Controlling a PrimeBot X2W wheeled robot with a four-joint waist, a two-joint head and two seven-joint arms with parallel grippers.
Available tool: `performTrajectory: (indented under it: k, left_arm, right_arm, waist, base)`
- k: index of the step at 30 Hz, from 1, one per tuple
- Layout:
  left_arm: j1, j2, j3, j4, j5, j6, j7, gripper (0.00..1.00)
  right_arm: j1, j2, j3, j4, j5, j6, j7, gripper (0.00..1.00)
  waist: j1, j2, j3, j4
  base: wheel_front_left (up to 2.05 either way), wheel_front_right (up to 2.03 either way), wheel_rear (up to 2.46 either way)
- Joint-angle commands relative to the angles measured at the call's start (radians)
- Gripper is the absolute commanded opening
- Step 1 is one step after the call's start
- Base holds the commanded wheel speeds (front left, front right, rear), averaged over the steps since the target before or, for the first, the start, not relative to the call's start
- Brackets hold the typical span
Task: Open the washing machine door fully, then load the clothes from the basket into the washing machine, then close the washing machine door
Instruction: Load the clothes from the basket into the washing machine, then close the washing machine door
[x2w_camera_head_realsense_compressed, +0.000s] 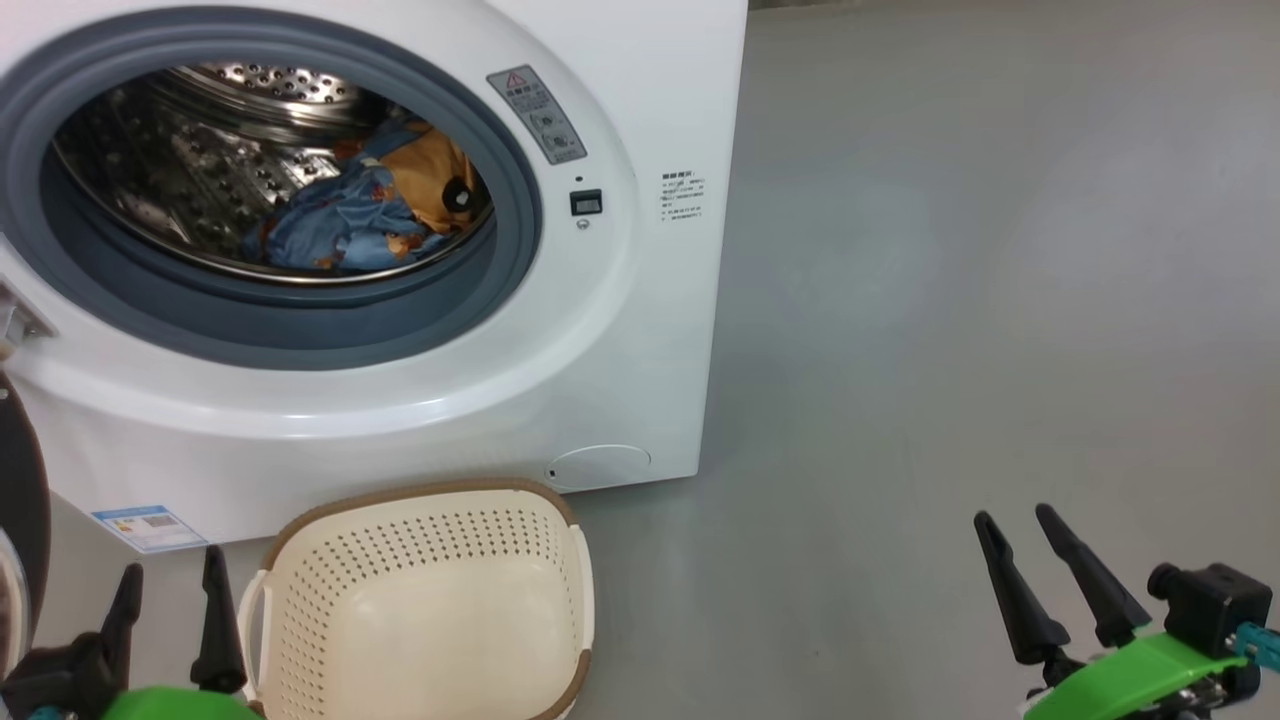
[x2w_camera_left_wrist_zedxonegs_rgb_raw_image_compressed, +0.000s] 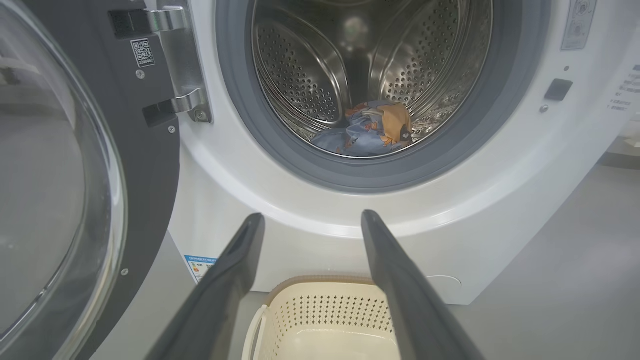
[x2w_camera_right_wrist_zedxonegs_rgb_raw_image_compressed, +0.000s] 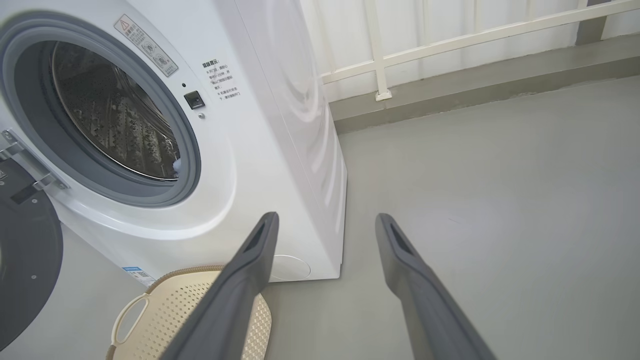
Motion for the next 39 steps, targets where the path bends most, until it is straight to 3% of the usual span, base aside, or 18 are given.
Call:
performTrajectory:
  k: [1,39]
  left_arm:
    - [0.0,0.022,0.038,-0.033,0.012,-0.002,-0.006,1.0]
    - [0.041,0.021,0.026,-0.121,0.004,-0.002,-0.006,1.0]
  right_arm:
    - [0.019,-0.02,0.014,-0.023,0.005,0.001,-0.007,1.0]
    - [0.035,-0.019,-0.009,-0.035,-0.002,0.001,-0.007,1.0]
  waist:
    - [0.0,0.0,-0.006,0.001]
    - [0.0,0.0,0.002,0.014]
  base:
    - [0.0,0.0,0.0]
    - [0.0,0.0,0.0]
